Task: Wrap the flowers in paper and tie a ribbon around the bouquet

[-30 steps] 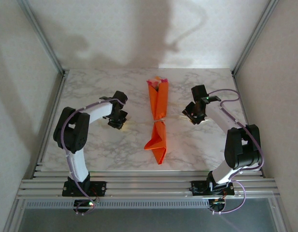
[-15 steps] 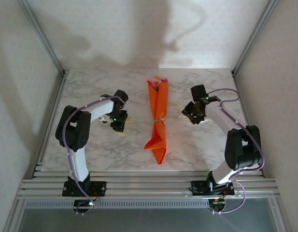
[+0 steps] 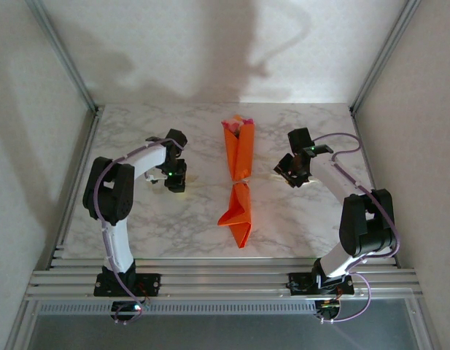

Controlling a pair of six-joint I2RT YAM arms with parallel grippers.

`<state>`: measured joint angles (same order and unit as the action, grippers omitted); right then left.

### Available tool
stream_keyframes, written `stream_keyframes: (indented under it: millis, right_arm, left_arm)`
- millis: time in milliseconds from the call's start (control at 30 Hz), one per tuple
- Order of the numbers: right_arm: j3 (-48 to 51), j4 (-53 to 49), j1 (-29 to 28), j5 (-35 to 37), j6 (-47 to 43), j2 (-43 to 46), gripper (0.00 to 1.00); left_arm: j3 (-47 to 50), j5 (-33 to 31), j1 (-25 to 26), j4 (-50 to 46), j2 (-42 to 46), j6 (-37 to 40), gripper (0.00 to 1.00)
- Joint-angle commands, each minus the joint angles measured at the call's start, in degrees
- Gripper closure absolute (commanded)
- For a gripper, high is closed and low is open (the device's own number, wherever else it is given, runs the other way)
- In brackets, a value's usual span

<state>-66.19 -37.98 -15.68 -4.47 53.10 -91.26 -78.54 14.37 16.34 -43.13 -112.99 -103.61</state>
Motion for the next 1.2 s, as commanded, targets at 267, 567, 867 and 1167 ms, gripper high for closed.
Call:
stream_keyframes:
  millis: [267,567,867,1167]
  right_arm:
    - [0.13,-0.70,-0.40,0.69,-0.46,0.38,0.58]
    - [1.00,-0.39,-0.49,1.14,0.12,1.09,0.58]
    - [0.55,-0.42,-0.54,1.47,-0.41,0.83,0.58]
    - [-2.55,1.00,-1.51,0.59,-3.45,-0.40,0.58]
  left_arm:
    - [-0.87,1.44,0.34,-0.53,-5.07,-2.22,0.53]
    - [2.00,-0.07,0.87,1.81,-5.51,-2.06,0.81]
    - [1.81,-4.86,1.88,0.03,3.16,2.13,1.00]
    - [4.99,-0.60,4.11,1.86,11.12,4.62,1.00]
